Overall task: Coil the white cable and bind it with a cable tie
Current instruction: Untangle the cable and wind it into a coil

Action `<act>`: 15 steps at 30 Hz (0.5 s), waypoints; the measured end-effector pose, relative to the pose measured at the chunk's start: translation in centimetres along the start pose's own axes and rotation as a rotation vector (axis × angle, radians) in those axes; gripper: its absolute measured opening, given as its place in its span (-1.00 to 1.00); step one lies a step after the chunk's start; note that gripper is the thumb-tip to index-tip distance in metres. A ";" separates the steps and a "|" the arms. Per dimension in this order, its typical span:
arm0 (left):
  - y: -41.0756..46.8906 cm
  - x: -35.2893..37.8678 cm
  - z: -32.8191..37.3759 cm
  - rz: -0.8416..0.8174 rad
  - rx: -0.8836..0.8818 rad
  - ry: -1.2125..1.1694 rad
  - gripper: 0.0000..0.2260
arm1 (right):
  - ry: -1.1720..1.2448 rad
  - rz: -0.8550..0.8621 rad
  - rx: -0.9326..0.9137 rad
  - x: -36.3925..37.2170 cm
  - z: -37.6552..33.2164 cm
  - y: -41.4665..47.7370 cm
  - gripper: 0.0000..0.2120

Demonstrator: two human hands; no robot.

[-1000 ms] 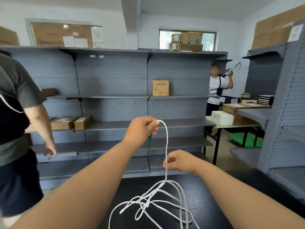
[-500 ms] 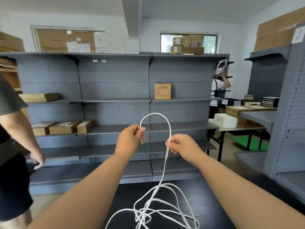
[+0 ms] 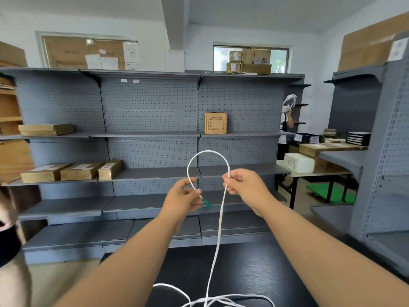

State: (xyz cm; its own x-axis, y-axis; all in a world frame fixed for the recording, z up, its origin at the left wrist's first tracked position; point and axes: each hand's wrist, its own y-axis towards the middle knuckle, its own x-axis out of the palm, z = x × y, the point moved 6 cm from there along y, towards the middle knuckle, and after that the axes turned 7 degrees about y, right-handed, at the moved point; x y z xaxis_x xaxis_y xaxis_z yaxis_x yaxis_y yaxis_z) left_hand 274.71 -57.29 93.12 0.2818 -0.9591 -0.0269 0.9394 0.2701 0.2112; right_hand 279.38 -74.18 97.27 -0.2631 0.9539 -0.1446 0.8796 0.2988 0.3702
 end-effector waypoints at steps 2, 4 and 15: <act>0.0 0.0 -0.2 0.038 -0.015 -0.083 -0.83 | 0.001 0.005 0.022 -0.1 0.8 -0.1 -0.91; 0.1 -0.2 -0.5 0.082 -0.042 -0.133 -0.88 | 0.011 0.017 0.049 -0.2 1.7 -0.2 -0.90; -0.6 2.1 -2.6 -0.044 -0.166 -0.163 -0.89 | 0.191 0.096 0.052 -0.8 2.4 -0.4 -0.85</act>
State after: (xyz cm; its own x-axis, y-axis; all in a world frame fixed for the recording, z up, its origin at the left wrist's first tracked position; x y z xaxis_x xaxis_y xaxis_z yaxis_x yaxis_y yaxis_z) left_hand 275.22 -59.22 90.40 0.2171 -0.9676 0.1288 0.9732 0.2249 0.0490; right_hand 280.19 -75.09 95.01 -0.2431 0.9677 0.0669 0.9222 0.2092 0.3253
